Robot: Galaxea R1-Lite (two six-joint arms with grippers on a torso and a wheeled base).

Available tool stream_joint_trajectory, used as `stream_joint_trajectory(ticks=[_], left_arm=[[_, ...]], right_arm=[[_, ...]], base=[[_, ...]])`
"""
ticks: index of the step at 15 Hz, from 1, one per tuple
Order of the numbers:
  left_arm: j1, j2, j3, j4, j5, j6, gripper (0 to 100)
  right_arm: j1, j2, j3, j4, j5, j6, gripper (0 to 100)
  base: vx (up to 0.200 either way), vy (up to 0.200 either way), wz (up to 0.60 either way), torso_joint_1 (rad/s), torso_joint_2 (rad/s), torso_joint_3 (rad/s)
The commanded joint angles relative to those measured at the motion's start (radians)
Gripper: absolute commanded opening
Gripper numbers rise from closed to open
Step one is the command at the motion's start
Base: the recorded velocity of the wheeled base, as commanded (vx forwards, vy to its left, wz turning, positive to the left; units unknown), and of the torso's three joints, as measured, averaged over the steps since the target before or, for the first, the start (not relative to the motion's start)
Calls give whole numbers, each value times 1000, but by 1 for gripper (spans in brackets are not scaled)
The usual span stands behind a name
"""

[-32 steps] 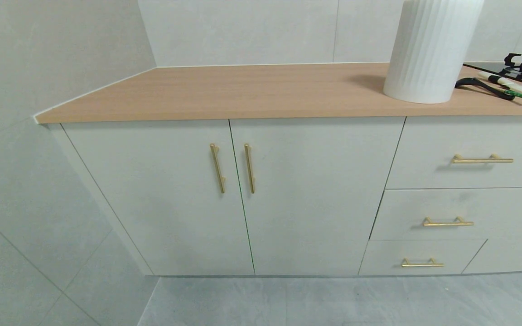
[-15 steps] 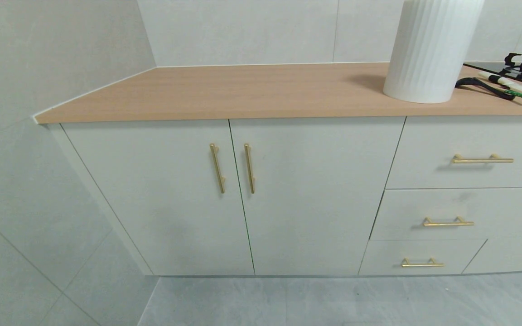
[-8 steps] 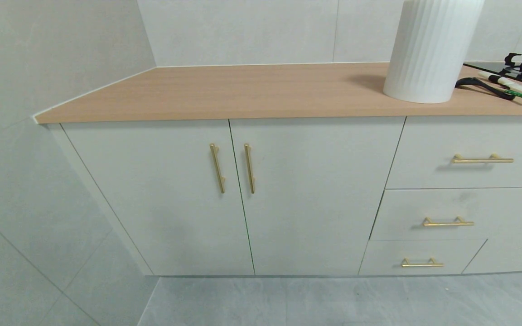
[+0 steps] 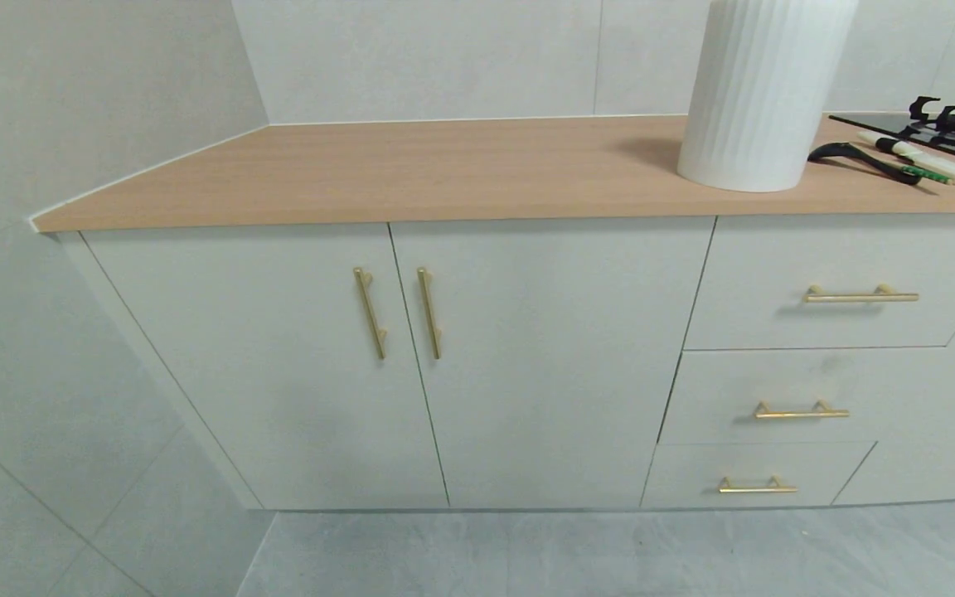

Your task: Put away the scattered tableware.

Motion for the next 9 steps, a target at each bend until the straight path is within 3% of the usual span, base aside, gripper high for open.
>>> stream_joint_trajectory(ticks=[1,9], left_arm=[[-1,1,0,1,0,-1,100],[-1,1,0,1,0,-1,100]], right_arm=[[0,2,0,0,0,-1,100],[0,2,0,0,0,-1,100]], base=[[0,-200,0,2,2,2],[0,-200,0,5,2,3]])
